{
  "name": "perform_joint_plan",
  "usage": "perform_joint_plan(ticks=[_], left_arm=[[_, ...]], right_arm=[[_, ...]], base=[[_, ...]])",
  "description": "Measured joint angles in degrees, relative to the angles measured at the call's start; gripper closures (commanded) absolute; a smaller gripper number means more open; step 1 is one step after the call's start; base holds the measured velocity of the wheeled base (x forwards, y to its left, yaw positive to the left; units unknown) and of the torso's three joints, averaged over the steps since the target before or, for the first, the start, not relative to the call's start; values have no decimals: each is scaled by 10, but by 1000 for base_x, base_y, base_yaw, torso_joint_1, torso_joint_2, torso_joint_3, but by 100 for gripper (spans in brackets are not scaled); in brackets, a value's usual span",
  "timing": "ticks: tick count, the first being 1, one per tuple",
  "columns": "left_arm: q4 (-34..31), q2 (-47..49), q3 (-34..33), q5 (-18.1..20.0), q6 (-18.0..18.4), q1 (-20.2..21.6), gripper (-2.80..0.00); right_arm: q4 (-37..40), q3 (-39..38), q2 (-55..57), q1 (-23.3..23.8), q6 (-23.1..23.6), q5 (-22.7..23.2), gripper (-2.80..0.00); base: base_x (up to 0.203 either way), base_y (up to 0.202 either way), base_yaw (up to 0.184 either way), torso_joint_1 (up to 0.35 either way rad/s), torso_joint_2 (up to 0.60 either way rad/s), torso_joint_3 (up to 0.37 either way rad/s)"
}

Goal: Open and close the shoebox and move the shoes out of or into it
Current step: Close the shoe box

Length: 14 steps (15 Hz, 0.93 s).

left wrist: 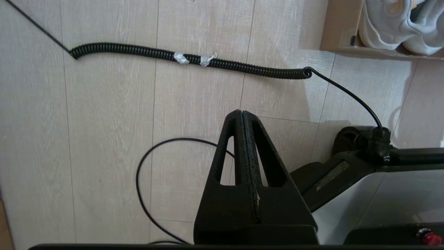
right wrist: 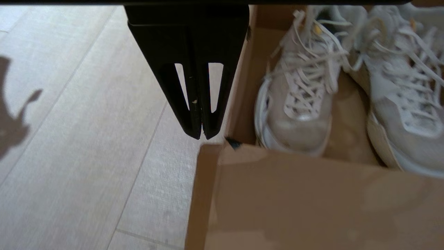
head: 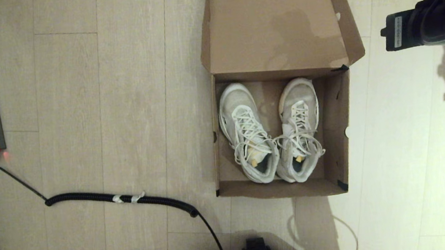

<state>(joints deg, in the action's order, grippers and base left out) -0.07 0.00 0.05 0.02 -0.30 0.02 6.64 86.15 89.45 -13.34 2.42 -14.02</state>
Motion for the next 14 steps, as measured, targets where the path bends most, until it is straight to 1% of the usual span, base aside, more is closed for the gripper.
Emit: perform_joint_plan(ticks=[2, 4, 6, 7, 8, 9, 10, 12, 14], left_arm=[[-2, 0, 1, 5, 16, 0, 0], [-9, 2, 3, 6, 26, 0, 0], [-35, 13, 13, 1, 33, 0, 0], [-51, 26, 24, 0, 39, 0, 0], [-55, 50, 45, 0, 39, 0, 0], [-49, 83, 71, 0, 31, 0, 0], [-34, 134, 107, 0, 17, 0, 0], [13, 275, 194, -2, -4, -2, 0], [68, 448, 307, -11, -5, -14, 0]], right_arm=[[-1, -27, -9, 0, 5, -4, 0], [-3, -34, -9, -1, 18, -27, 0], [-24, -37, -8, -1, 70, -60, 0], [-46, -40, -10, 0, 98, -52, 0], [-65, -42, -10, 3, 109, -30, 0], [-75, -45, -8, 7, 110, -7, 0], [-86, -47, -3, 9, 108, 5, 0], [-148, -47, 14, 5, 107, 9, 0], [-232, -44, 39, 7, 113, 16, 0]], base=[[0, 0, 0, 0, 0, 0], [0, 0, 0, 0, 0, 0], [0, 0, 0, 0, 0, 0], [0, 0, 0, 0, 0, 0], [0, 0, 0, 0, 0, 0], [0, 0, 0, 0, 0, 0], [0, 0, 0, 0, 0, 0], [0, 0, 0, 0, 0, 0], [0, 0, 0, 0, 0, 0]])
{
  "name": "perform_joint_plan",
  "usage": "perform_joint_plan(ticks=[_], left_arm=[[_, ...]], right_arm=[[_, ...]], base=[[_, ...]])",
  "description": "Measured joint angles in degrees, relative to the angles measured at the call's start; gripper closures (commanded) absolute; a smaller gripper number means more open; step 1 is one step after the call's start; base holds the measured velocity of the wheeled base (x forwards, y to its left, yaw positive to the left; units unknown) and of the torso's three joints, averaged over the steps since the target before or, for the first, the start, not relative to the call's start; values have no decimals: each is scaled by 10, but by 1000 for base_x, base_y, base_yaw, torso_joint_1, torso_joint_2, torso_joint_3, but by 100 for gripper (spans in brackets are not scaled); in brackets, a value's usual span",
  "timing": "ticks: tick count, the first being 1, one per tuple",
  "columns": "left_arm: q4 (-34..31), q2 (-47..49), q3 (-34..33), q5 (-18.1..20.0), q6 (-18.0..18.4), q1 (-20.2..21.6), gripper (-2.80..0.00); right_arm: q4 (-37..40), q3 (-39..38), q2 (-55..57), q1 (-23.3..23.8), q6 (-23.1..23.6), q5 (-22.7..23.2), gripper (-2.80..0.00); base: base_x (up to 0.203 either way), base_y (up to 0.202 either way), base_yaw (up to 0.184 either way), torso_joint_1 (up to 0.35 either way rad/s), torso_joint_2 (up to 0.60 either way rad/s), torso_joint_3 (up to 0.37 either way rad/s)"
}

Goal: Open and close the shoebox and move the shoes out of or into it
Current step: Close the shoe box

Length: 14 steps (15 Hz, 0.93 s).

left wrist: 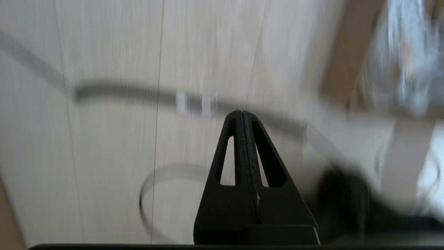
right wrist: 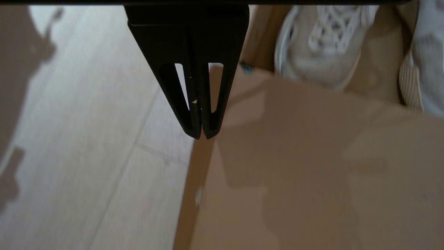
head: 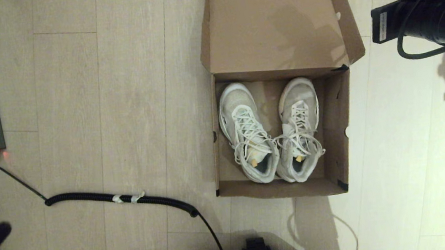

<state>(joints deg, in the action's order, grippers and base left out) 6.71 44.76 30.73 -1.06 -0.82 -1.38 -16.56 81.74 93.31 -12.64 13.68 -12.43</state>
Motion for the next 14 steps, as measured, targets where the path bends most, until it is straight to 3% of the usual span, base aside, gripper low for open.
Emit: perform_joint_plan(ticks=[2, 7, 11, 14], left_arm=[[46, 160, 126, -9, 0, -23, 0], [105, 497, 465, -40, -12, -93, 0], [101, 695, 718, -47, -17, -130, 0], [88, 775, 793, -31, -22, -157, 0]], right_arm=[[-5, 17, 13, 19, 10, 36, 0], [136, 125, 10, 85, 41, 115, 0], [186, 145, 2, 106, 34, 123, 0], [206, 141, 2, 123, -10, 122, 0]], base=[[0, 0, 0, 0, 0, 0], [0, 0, 0, 0, 0, 0], [0, 0, 0, 0, 0, 0], [0, 0, 0, 0, 0, 0]])
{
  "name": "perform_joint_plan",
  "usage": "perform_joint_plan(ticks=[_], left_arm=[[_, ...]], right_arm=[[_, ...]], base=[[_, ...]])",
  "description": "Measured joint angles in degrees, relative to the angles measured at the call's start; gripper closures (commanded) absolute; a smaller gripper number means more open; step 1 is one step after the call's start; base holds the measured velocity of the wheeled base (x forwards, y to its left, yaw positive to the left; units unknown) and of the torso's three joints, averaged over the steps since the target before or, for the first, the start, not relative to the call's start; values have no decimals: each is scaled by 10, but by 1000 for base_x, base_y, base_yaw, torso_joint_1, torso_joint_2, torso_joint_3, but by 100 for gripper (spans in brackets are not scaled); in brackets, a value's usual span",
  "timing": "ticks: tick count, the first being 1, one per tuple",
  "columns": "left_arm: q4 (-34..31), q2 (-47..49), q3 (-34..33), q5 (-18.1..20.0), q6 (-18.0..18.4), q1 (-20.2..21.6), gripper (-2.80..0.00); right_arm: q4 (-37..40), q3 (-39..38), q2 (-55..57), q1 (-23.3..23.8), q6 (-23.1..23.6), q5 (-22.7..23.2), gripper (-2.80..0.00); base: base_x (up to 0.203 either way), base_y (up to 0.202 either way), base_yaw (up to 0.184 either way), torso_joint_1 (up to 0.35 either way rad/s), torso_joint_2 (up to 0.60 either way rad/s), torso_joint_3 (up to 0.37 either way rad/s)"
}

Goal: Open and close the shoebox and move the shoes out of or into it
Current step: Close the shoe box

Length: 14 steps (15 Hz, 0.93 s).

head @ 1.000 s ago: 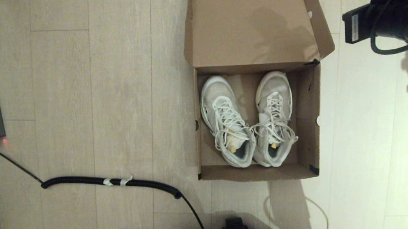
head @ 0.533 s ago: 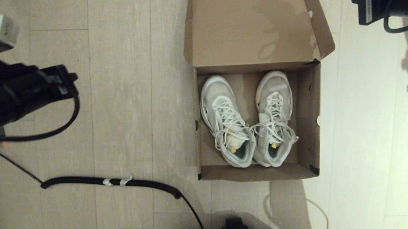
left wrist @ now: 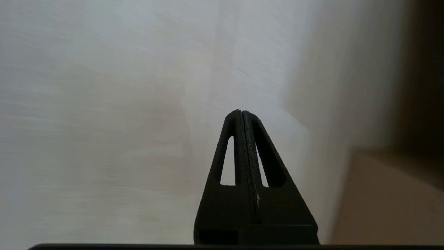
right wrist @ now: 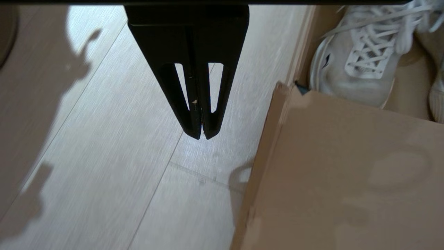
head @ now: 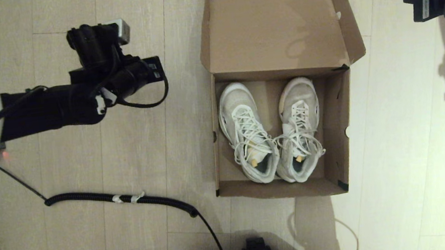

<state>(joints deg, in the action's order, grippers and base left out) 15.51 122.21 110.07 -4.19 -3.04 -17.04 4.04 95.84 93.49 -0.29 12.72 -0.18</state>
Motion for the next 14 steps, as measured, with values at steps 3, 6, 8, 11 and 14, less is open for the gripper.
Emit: perform_joint_plan(ticks=[3, 6, 8, 11, 14], left_arm=[[0, 23, 9, 27, -1, -5, 0], [1, 25, 11, 93, -1, 8, 0], [0, 25, 11, 150, 3, 26, 0], [-5, 25, 8, 219, 50, 54, 0], [-5, 27, 5, 293, 61, 74, 0]], right_arm=[[30, -1, 2, 25, -17, 26, 0], [43, -2, 17, 56, -33, 101, 0], [56, -1, 29, 75, -35, 144, 0], [87, 1, 38, 90, -30, 196, 0], [89, 5, 56, 92, -28, 231, 0]], base=[[0, 0, 0, 0, 0, 0], [0, 0, 0, 0, 0, 0], [0, 0, 0, 0, 0, 0], [0, 0, 0, 0, 0, 0], [0, 0, 0, 0, 0, 0]])
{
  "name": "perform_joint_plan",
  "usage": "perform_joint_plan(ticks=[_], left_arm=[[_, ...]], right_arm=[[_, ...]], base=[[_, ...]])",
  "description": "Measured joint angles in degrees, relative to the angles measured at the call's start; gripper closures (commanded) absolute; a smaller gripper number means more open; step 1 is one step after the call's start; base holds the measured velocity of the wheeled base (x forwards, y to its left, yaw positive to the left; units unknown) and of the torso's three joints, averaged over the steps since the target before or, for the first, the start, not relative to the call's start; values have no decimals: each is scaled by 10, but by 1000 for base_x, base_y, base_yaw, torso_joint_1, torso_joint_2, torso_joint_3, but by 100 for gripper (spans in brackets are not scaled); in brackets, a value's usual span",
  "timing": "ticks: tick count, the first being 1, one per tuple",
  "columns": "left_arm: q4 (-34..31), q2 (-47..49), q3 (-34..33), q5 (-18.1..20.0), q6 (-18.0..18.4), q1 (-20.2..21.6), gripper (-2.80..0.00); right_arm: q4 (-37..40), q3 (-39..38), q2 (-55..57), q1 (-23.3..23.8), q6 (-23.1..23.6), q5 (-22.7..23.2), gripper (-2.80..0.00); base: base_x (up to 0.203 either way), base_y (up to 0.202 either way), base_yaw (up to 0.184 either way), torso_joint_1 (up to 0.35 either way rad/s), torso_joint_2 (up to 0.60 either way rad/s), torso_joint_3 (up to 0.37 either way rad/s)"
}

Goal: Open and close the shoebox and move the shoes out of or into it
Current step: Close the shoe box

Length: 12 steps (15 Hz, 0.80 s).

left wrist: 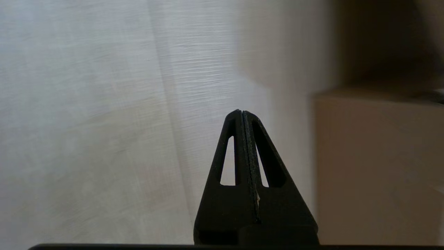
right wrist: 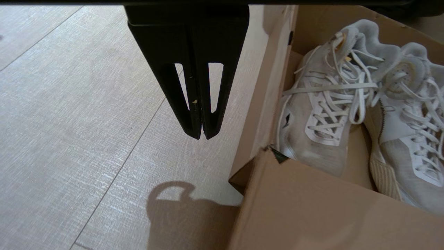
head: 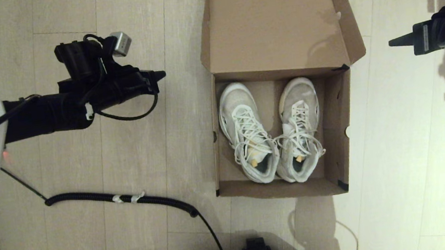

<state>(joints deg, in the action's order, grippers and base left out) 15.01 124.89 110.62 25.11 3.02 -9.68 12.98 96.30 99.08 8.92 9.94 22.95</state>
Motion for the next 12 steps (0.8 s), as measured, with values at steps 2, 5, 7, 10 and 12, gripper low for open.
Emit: perform_joint_plan(ticks=[2, 5, 7, 10, 12], left_arm=[[4, 7, 0, 43, -1, 11, 0], [5, 19, 2, 130, -1, 20, 0], [6, 24, 3, 163, 0, 22, 0], [31, 28, 5, 179, 0, 17, 0], [51, 32, 5, 179, 0, 5, 0]], right_arm=[[-1, 8, 17, 4, 10, 17, 0], [0, 11, 37, 33, 35, 101, 0], [2, 7, 48, 42, 68, 122, 0], [1, -1, 66, 48, 108, 123, 0], [0, -4, 77, 48, 119, 123, 0]], base=[[0, 0, 0, 0, 0, 0], [0, 0, 0, 0, 0, 0], [0, 0, 0, 0, 0, 0], [0, 0, 0, 0, 0, 0], [0, 0, 0, 0, 0, 0]])
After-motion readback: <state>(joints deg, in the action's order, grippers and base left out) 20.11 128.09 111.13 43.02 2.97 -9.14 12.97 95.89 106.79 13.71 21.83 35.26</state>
